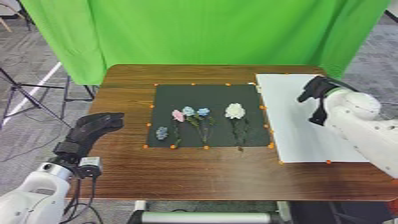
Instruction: Arrange flowers
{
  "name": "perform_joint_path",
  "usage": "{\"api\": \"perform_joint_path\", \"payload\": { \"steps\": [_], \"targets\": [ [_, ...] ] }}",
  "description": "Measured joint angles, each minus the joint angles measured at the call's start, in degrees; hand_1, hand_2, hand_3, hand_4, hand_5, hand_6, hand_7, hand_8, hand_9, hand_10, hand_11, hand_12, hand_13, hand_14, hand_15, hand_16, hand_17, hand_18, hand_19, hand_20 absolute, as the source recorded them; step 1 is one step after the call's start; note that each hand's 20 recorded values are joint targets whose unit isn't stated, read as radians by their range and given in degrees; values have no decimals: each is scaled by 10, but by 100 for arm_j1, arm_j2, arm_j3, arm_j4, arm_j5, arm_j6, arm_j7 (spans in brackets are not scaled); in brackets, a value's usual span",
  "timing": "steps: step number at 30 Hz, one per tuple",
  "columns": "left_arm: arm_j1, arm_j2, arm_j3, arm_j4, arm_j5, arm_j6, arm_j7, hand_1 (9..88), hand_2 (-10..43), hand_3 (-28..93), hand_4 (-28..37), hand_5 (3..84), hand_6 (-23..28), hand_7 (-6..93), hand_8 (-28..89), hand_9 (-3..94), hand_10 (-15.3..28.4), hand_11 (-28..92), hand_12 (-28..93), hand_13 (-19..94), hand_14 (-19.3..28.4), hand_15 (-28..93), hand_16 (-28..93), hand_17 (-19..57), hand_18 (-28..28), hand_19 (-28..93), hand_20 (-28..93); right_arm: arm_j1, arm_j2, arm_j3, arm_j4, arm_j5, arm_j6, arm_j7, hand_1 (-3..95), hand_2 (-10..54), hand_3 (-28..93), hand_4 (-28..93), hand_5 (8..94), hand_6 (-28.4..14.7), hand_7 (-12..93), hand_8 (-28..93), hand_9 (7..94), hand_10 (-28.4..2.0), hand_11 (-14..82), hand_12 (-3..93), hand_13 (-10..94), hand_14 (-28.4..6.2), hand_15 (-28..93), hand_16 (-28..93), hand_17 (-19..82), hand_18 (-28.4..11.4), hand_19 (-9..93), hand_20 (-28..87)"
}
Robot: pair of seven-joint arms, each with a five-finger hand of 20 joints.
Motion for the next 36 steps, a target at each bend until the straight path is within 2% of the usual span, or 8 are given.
{"api": "perform_joint_path", "payload": {
  "steps": [7,10,11,12,15,22,30,36],
  "targets": [
    [-12,0,2,0,1,-46,-34,400,83,569,-125,497,19,186,-83,467,148,242,101,353,189,229,-36,4,135,178,118,-92,-112,-161,14,-125,109,-22,432,-95,629,-149,546,1,85,-57,599,-156,88,214,788,-66,680,291,520,-188,932,551],
    [-11,-1,2,-1,1,-65,-55,400,83,568,-125,497,18,186,-83,468,148,243,102,352,189,229,-35,4,135,178,118,-145,-138,-247,44,-484,199,-51,499,-95,629,-161,620,-3,110,-55,668,-139,118,210,817,-52,672,292,545,-176,932,563],
    [-10,-6,0,-3,1,-68,-59,400,83,568,-125,497,18,185,-83,468,148,242,102,352,189,228,-35,4,135,178,118,-163,-142,-283,54,-645,253,-58,530,-95,605,-163,649,-9,112,2,693,-135,119,221,824,-48,669,295,550,-174,932,566],
    [-7,-10,-2,-3,1,-70,-63,400,83,568,-125,497,19,185,-83,468,148,242,102,352,189,228,-35,4,135,178,118,-182,-146,-303,58,-772,321,-62,575,-95,562,-156,689,-13,112,55,731,-127,99,266,832,-45,667,296,557,-173,932,570],
    [0,-16,-10,-4,0,-74,-75,399,84,567,-125,496,20,186,-82,468,148,242,101,352,188,228,-35,3,135,178,118,-218,-149,-331,58,-863,602,-75,637,-87,524,-148,772,-6,132,84,810,-118,54,332,845,-39,661,301,567,-171,932,574],
    [18,-17,-30,-8,-3,-74,-82,398,86,567,-125,494,27,182,-81,468,148,242,102,352,189,229,-35,3,135,178,118,-227,20,-649,-53,-783,1436,-125,631,-94,555,-155,801,1,143,78,839,-121,43,352,856,-33,666,308,583,-164,932,587],
    [4,-14,-30,-7,-1,-74,-82,395,86,571,-126,493,27,181,-80,467,148,242,102,352,189,229,-35,3,135,177,118,-917,640,199,-1461,-653,2277,-197,624,-95,564,-150,811,0,144,71,843,-123,43,355,859,-31,672,313,589,-161,932,603],
    [-19,-14,-26,-2,1,-78,-81,393,85,575,-128,493,26,182,-81,467,148,242,102,352,189,230,-36,3,135,177,118,-1052,881,331,-2179,-562,2320,-453,617,-95,569,-143,814,1,144,67,843,-124,43,354,860,-30,673,315,591,-162,932,610]
  ]
}}
